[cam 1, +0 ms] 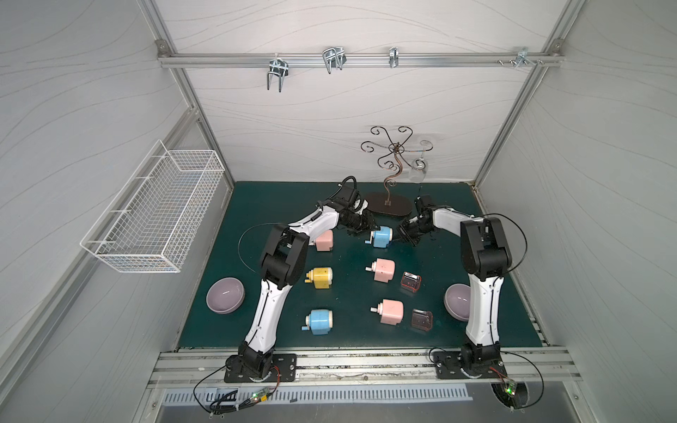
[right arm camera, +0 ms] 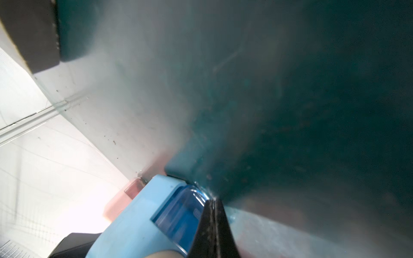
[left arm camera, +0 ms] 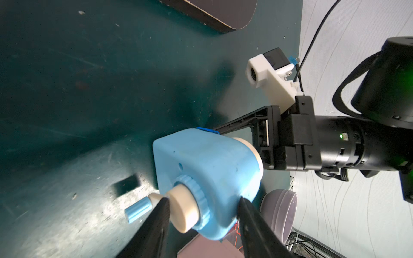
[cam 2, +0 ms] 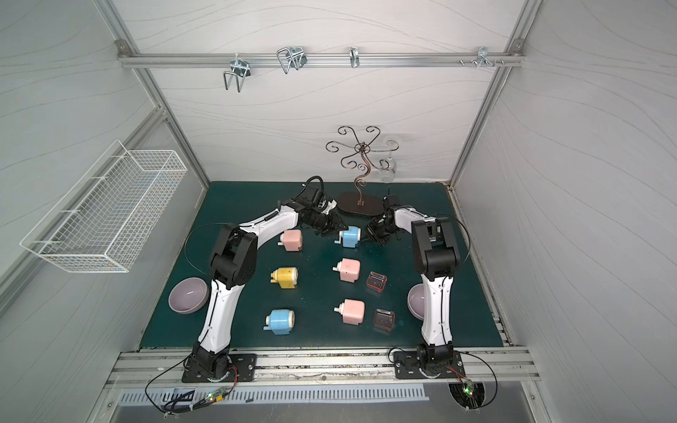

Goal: Put the tray back into the pencil sharpener
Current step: Close the container of the pencil sharpener.

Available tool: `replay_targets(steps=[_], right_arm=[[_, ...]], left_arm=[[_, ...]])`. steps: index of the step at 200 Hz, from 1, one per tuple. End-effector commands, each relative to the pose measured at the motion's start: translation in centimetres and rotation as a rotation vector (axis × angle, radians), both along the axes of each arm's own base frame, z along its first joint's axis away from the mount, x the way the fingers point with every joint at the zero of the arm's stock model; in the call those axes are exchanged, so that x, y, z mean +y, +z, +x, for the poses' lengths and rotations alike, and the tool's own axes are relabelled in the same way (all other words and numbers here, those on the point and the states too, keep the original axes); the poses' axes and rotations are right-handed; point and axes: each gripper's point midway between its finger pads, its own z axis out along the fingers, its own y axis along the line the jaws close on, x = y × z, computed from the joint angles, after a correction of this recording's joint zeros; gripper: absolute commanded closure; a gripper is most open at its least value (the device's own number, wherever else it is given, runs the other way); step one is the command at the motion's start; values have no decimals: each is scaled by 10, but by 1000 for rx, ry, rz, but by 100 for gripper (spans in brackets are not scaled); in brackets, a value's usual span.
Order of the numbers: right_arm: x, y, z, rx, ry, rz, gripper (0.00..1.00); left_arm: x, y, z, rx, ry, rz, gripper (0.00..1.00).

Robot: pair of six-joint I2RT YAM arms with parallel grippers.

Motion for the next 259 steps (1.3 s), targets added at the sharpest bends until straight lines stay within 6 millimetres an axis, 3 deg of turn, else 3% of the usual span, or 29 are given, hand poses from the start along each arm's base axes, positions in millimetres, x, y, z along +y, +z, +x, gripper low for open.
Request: replay_targets(steps=[1, 96, 175, 259], right_arm=[[3, 0, -6, 20, -6, 17, 100], [12, 9, -7, 6, -13, 72, 100], [27, 29, -12, -21, -17, 113, 100], [25, 42, -9, -50, -36, 133, 100]], left_arm=[[0, -56, -28, 131, -20, 100, 48], [-3, -58, -28, 134, -21, 98, 48], [-7, -62, -31, 144, -25, 91, 48], [-8, -61, -31, 145, -24, 87, 48]])
